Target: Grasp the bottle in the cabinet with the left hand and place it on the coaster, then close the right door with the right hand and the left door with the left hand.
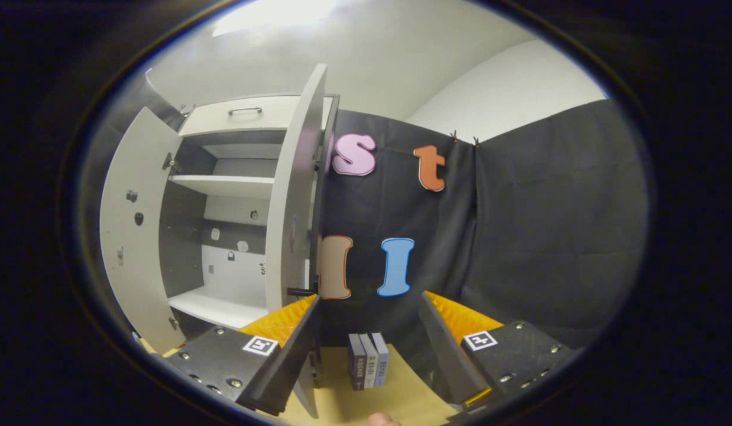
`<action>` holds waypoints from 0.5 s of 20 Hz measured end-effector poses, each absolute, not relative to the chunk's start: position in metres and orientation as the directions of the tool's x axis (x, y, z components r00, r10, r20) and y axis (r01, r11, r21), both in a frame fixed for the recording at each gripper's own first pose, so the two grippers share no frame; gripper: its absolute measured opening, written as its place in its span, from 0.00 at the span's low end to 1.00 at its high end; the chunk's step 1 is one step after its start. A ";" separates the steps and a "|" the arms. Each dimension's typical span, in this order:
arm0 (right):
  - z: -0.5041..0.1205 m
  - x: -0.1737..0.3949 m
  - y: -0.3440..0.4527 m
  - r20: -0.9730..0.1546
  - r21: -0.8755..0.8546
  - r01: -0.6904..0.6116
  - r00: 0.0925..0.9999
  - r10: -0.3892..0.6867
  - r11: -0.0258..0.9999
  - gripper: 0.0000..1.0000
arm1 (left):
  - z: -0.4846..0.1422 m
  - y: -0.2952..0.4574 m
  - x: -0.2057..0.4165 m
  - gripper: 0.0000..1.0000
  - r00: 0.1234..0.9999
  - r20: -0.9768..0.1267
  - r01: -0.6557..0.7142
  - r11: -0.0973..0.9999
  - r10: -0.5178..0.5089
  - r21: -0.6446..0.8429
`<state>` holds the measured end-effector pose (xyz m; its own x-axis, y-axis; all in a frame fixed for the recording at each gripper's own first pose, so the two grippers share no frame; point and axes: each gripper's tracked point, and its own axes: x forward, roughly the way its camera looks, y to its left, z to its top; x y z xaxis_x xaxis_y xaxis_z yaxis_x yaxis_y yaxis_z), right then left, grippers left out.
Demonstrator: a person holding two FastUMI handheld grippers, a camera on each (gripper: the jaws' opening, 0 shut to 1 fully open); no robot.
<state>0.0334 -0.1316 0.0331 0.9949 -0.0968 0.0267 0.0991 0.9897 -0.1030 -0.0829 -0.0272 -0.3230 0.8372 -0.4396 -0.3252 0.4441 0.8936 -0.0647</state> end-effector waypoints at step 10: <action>0.029 0.044 -0.118 0.009 -0.091 0.036 0.999 -0.036 0.995 0.98 | -0.385 -0.020 -0.109 0.79 0.840 -0.394 0.379 0.923 -0.373 -0.065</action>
